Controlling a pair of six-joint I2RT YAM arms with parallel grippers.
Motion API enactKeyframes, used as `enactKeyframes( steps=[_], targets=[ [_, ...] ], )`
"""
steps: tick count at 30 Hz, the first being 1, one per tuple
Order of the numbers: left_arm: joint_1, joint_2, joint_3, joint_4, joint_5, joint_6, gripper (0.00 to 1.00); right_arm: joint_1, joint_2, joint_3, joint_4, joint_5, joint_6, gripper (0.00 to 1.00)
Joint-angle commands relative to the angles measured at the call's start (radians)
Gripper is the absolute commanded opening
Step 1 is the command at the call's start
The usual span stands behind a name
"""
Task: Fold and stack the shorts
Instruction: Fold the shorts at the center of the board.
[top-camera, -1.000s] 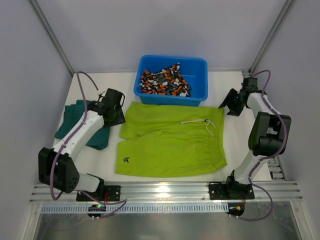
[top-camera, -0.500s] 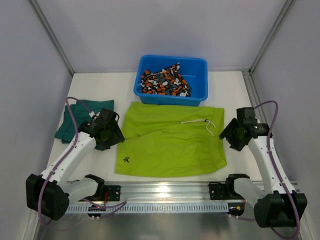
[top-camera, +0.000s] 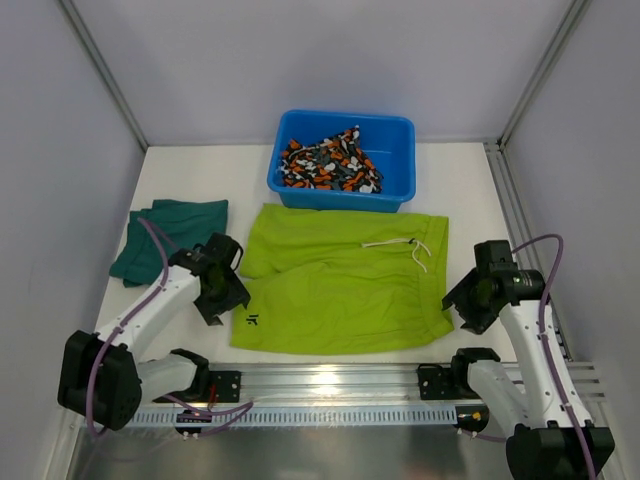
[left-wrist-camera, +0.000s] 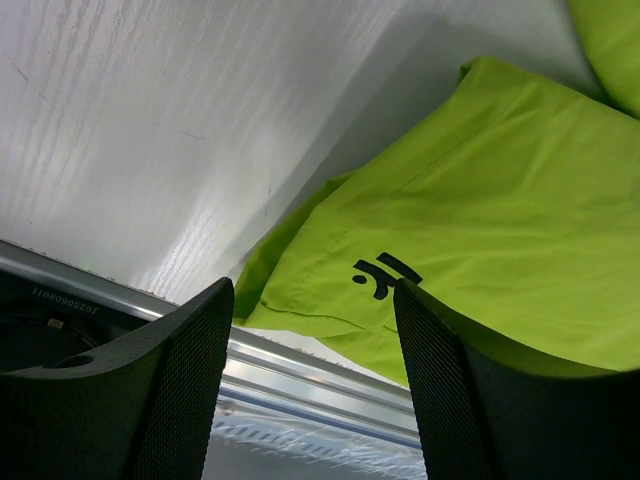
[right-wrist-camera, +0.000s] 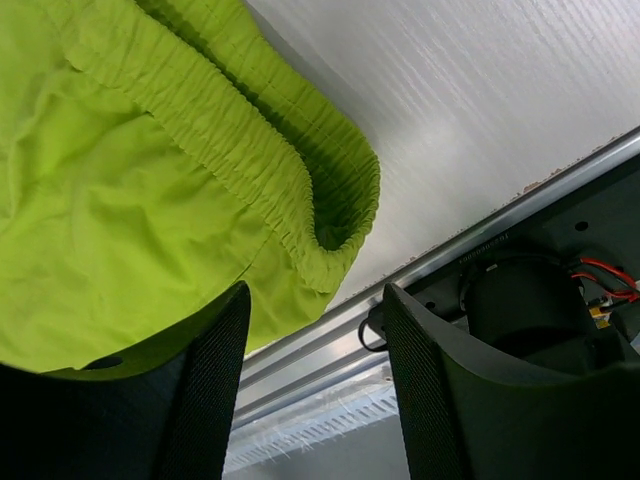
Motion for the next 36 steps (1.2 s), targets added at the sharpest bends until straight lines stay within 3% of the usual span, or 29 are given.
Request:
enactKeyframes(
  steps=[1, 9, 12, 13, 15, 25, 29, 36],
  targets=[
    [-0.004, 0.010, -0.008, -0.005, 0.015, -0.064, 0.67, -0.001, 0.013, -0.044, 0.005, -0.024, 0.013, 0.59],
    [-0.004, 0.083, -0.031, -0.002, 0.058, -0.126, 0.68, 0.068, 0.056, -0.173, 0.151, -0.073, 0.054, 0.55],
    [-0.004, 0.109, -0.041, 0.012, 0.044, -0.124, 0.67, 0.068, 0.049, -0.190, 0.181, -0.079, 0.050, 0.34],
    [-0.004, 0.113, -0.041, 0.013, 0.038, -0.121, 0.67, 0.067, 0.050, -0.189, 0.181, -0.063, 0.047, 0.16],
    [-0.004, 0.118, -0.044, 0.006, 0.015, -0.129, 0.66, 0.068, 0.049, -0.170, 0.175, -0.046, 0.039, 0.05],
    [-0.004, 0.015, -0.078, -0.045, 0.016, -0.172, 0.64, 0.068, 0.027, -0.193, 0.234, -0.069, 0.016, 0.04],
    [-0.004, -0.103, -0.102, -0.094, -0.022, -0.176, 0.64, 0.068, 0.022, -0.224, 0.269, -0.079, 0.004, 0.04],
    [-0.007, -0.212, -0.246, 0.001, 0.110, -0.208, 0.58, 0.068, 0.015, -0.224, 0.281, -0.090, -0.004, 0.04]
  ],
)
